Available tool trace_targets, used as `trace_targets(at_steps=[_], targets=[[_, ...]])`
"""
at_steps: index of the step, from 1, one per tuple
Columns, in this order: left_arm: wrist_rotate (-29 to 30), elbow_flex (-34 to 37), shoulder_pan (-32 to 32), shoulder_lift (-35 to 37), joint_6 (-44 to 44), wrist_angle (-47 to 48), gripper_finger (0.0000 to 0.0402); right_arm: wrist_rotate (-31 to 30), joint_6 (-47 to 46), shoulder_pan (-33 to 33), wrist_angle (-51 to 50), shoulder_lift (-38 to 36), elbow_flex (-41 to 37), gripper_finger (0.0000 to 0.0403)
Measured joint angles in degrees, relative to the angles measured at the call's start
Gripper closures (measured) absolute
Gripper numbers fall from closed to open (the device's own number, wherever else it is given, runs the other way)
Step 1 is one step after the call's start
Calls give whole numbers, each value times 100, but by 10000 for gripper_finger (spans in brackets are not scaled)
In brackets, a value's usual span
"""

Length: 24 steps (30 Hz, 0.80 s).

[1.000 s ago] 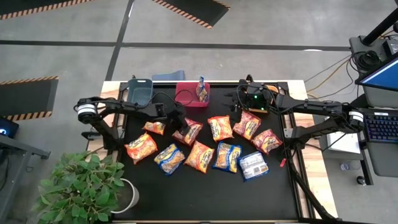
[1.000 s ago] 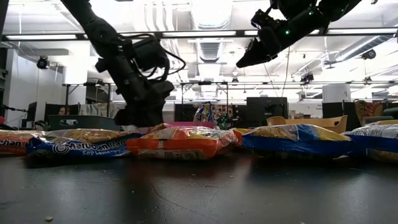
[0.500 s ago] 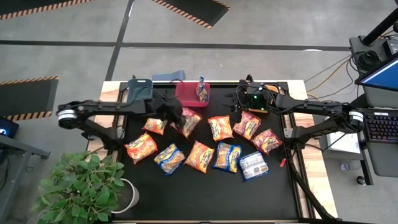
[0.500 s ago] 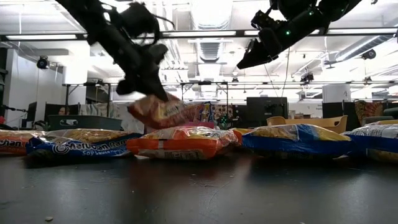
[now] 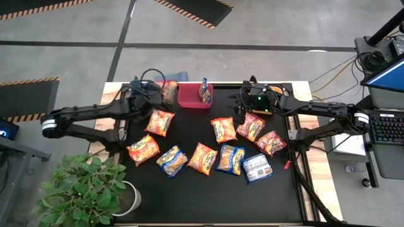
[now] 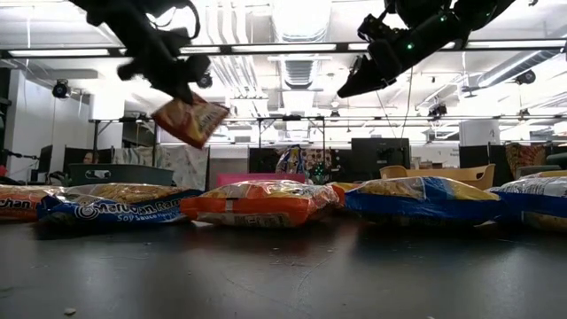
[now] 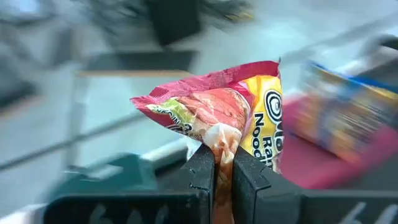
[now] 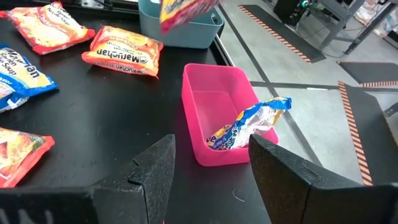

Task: Sort Maruchan noodles
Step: Put the red noodle pack into the gray bin

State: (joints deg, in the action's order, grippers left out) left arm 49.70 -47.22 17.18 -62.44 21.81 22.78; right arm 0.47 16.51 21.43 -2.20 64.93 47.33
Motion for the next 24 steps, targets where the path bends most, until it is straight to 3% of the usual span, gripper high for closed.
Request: trace_targets(at_steps=[5,8,17,24], targets=[[1694,0,276,-19,-71,340,394,0,0,0,78,0,0,209],[2060,0,646,-165,-18,574,394,0,0,0,79,0,0,209],[1526,0,1880,-968,-64,831,394,-2,10,-1,77,0,0,209],[887,0,2274,-1496,-126,819,394,-2,66,-2,79,0,0,209]])
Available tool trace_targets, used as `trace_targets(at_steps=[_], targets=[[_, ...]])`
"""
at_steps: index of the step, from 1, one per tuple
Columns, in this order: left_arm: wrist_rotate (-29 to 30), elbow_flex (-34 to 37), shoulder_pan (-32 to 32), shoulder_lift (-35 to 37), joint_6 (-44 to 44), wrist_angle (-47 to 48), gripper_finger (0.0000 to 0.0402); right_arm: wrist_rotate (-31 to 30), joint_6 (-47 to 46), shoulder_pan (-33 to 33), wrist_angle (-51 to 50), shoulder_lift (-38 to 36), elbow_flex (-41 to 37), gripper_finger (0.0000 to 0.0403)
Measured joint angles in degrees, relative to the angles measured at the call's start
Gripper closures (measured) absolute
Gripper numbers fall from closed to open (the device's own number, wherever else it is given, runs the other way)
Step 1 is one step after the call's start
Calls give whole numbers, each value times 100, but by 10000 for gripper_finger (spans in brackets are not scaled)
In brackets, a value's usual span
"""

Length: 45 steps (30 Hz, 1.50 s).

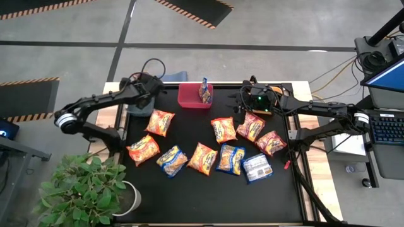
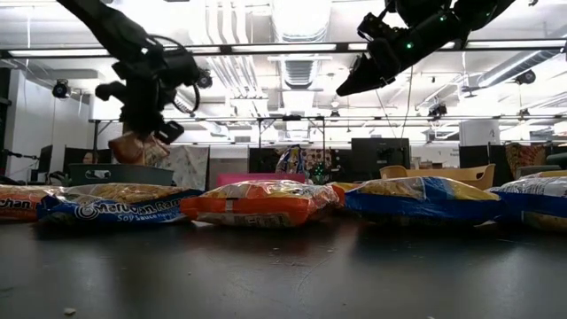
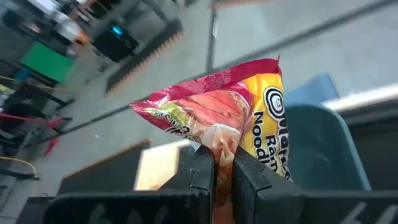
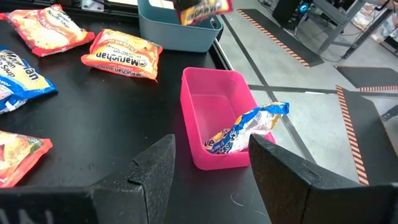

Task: Sort Maruchan noodles
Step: Put the red noodle pack into the gray bin

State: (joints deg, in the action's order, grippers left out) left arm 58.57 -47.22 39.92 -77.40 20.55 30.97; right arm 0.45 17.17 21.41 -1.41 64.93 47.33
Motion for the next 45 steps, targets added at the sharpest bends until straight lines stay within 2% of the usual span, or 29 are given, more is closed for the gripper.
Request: trace_targets(at_steps=[12,22,25,33,40,45], targets=[[-715,-266,9,-847,-207,40,393,-2,-4,2,0,0,0,209],[-709,-856,5,-1477,183,710,372,-2,-16,1,0,0,0,209],[-774,-859,5,-1529,322,827,358,-2,-32,0,-4,0,0,209],[-1581,-859,-143,-1370,703,1331,325,-2,-63,1,-5,0,0,209],[-2056,-859,-469,-1360,1040,1811,320,-2,-52,1,-4,0,0,209],[-2083,-859,-666,-1360,1362,2228,319,-2,-48,0,-4,0,0,209]])
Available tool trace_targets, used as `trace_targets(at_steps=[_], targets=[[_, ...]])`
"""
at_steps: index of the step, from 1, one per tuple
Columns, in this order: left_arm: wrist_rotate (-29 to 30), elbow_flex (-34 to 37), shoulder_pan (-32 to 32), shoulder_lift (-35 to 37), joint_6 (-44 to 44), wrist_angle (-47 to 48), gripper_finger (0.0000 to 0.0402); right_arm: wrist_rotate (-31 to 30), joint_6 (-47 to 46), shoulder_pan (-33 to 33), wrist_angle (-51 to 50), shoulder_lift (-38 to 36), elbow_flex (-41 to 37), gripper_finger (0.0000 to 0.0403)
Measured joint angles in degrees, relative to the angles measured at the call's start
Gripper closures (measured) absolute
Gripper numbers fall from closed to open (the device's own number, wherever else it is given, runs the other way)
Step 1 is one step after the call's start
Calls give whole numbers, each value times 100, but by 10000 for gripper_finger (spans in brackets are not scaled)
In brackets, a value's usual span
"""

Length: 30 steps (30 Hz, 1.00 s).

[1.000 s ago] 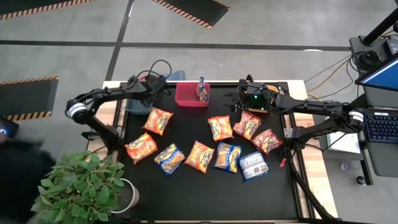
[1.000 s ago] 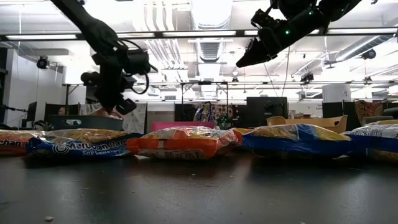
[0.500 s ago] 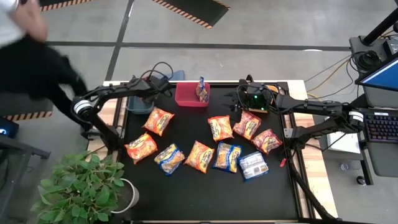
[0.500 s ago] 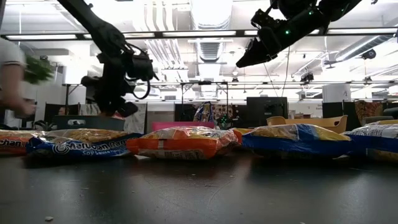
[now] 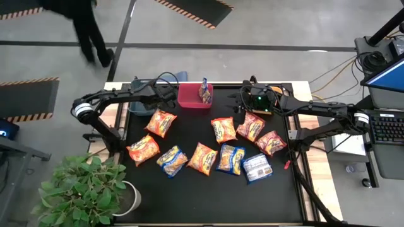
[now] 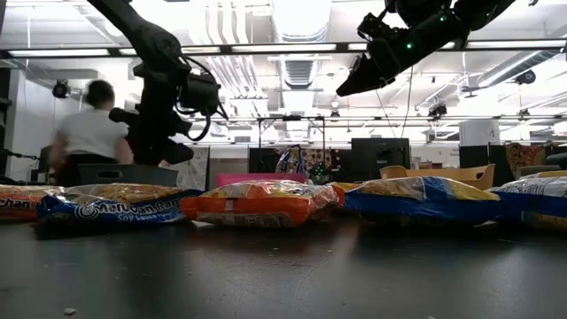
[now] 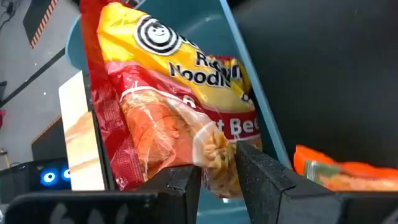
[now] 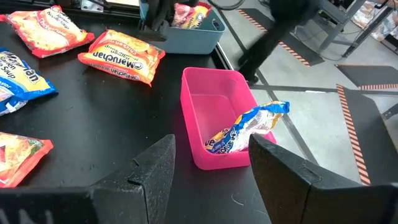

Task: Sort Maruchan noodles
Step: Put the red noodle pack into the gray bin, then put the orange noodle pack into the yellow bin

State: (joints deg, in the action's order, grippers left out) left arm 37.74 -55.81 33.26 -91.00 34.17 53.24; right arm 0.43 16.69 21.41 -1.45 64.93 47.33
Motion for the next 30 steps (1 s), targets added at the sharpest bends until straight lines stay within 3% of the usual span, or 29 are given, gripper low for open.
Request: trace_targets(at_steps=[5,14,18,23,30], targets=[[-20,-132,-205,0,153,386,319,0,0,2,0,0,0,209],[86,-1093,-748,2,-225,899,319,0,-15,0,2,0,0,209],[479,-1660,-763,2,-425,1192,319,0,-57,2,2,0,0,209],[1127,-2403,-761,4,-9,2071,319,0,-68,2,-2,0,0,209],[417,-2386,-1252,11,-312,1194,319,2,-178,1,-11,0,0,209]])
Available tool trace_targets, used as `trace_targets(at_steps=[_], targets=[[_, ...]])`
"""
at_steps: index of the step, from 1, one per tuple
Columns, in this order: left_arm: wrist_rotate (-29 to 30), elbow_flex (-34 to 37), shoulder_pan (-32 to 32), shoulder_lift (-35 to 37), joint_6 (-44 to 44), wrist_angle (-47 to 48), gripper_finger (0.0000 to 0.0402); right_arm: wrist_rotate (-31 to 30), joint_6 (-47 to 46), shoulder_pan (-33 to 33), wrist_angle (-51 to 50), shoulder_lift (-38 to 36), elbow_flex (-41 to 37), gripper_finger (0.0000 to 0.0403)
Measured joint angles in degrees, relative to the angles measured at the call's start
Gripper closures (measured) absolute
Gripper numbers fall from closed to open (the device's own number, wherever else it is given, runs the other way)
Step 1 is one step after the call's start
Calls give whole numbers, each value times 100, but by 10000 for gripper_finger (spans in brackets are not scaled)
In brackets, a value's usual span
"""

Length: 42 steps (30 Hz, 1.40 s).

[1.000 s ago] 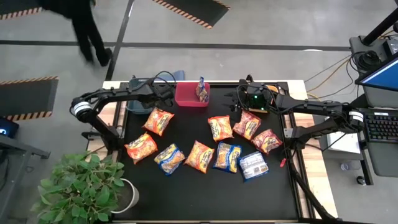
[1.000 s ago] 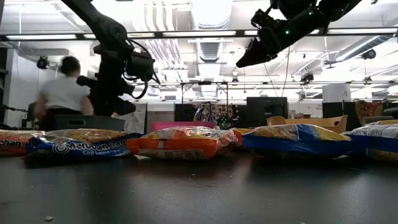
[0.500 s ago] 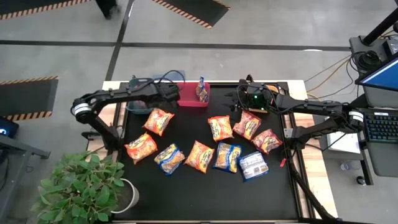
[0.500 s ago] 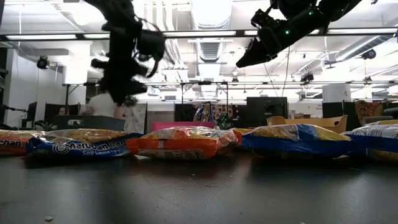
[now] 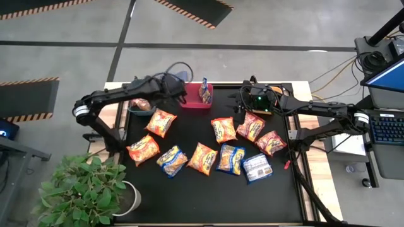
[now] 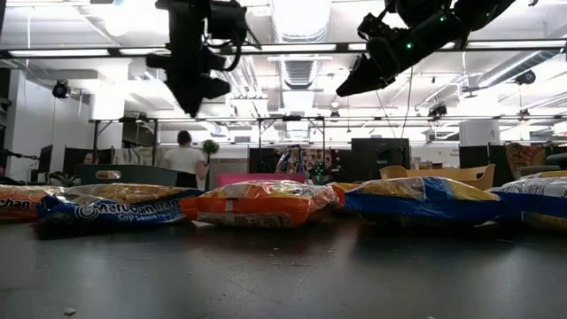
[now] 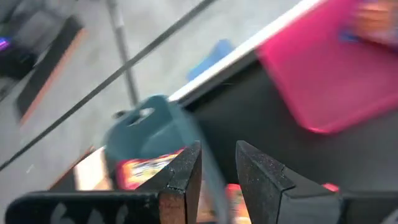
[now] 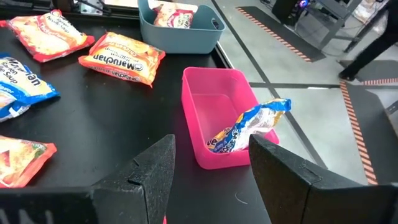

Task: Sort Maruchan noodles
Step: Put the orange noodle pack into the yellow bin

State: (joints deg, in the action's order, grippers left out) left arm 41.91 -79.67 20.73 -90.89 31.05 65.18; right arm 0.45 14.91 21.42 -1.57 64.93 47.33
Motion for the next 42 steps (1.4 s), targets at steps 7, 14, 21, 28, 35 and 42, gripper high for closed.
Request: trace_targets(at_steps=[7,14,21,28,35,42], targets=[[-1053,354,-895,-4,-873,-1340,319,102,-177,-1,-87,16,0,209],[-2362,795,-1921,-7,-2845,-2812,319,740,-596,-10,-119,50,0,209],[-2638,1144,-2279,-9,-3311,-3660,319,1425,-1583,-124,-159,85,-11,209],[-2643,1549,-2271,-9,-3605,-4052,319,1477,-2578,-758,-680,165,-127,230],[-2644,1799,-2240,-9,-3956,-4319,319,1455,-3801,-1122,-1163,195,-37,245],[-2647,1806,-2228,-9,-4261,-4379,319,1264,-4547,-1142,-1625,245,151,245]])
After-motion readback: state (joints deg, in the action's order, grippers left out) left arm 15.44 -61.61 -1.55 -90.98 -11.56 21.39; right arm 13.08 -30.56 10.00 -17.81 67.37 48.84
